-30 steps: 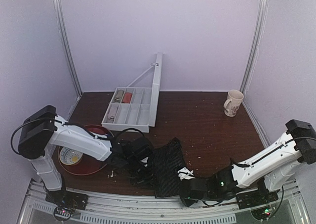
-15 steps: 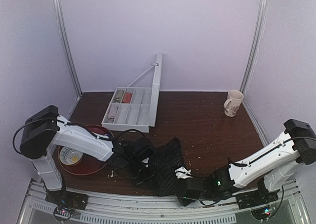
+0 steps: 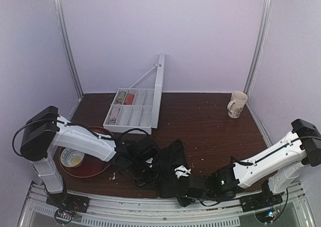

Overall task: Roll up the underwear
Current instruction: Pick up the underwear from the center of the board, then pass from the left arm to the right

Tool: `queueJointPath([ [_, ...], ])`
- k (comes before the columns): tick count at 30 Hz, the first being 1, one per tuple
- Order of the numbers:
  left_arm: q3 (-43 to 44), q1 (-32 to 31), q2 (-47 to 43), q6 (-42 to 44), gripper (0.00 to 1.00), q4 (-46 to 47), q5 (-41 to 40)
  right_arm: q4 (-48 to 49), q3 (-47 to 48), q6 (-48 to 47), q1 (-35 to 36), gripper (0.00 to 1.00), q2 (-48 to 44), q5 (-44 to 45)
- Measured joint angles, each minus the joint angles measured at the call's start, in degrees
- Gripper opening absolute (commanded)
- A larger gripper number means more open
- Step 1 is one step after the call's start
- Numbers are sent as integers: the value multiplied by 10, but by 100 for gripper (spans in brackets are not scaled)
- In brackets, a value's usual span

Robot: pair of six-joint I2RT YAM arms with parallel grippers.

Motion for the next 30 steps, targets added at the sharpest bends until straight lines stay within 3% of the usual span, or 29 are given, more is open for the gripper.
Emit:
queueJointPath([
  [19, 109, 0, 20, 29, 0, -53, -5, 109, -24, 29, -6, 0, 56, -12],
  [30, 123, 0, 39, 32, 0, -57, -5, 104, -63, 33, -6, 0, 5, -10],
])
